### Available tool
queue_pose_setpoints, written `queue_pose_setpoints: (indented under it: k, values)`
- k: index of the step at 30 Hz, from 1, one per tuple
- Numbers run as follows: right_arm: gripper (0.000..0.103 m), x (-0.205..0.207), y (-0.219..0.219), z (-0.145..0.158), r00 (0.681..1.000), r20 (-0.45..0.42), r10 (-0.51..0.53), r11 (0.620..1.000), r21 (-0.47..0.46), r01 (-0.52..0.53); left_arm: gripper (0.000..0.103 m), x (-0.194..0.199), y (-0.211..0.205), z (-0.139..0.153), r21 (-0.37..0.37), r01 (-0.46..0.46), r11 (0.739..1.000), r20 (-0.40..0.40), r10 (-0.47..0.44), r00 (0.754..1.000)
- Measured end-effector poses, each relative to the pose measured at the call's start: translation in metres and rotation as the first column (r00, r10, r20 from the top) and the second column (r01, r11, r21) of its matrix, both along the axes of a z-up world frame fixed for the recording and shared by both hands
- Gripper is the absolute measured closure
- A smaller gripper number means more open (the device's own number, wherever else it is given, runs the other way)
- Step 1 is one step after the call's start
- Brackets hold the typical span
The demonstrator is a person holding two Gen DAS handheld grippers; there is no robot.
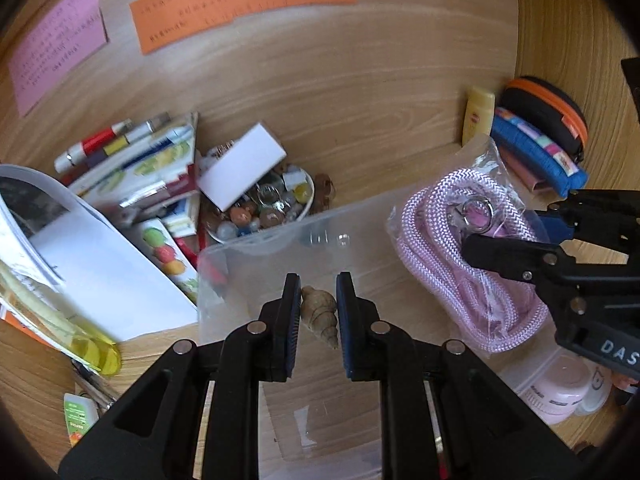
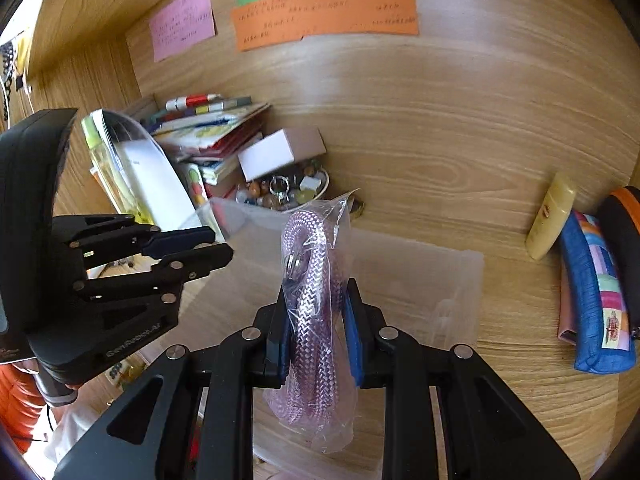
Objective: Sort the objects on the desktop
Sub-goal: 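Carry the seashell and bagged pink rope over the clear plastic box with both grippers, then open both grippers to drop the seashell and pink rope into the box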
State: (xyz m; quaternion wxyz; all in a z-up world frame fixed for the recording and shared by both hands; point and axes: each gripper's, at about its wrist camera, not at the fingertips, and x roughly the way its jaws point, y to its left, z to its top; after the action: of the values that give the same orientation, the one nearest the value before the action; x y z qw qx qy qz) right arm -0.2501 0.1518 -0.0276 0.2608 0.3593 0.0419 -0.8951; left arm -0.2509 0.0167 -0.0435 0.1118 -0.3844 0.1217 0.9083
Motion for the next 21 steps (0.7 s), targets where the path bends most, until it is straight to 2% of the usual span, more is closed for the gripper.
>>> queue_pose_setpoints:
  k: [8, 14, 20, 21]
  values:
    - [0.083, -0.006, -0.006, -0.020, 0.999, 0.038, 0.007, 0.998, 0.059, -0.009, 0.086, -0.012, 0.006, -0.018, -0.013, 0.016, 1.000, 0.066, -0.015, 0.998]
    - [0.080, -0.004, -0.010, -0.023, 1.000, -0.011, -0.023, 0.992, 0.125, 0.024, 0.086, -0.012, 0.010, -0.024, -0.032, 0.031, 0.999, 0.083, -0.028, 0.996]
    - [0.079, -0.006, -0.012, -0.025, 0.999, -0.023, -0.035, 0.986, 0.159, 0.038, 0.086, -0.011, 0.012, -0.027, -0.048, 0.040, 0.998, 0.084, -0.036, 0.996]
    - [0.076, -0.006, -0.011, -0.025, 0.999, -0.026, -0.035, 0.986, 0.161, 0.038, 0.086, -0.011, 0.012, -0.026, -0.049, 0.040, 0.998, 0.081, -0.036, 0.996]
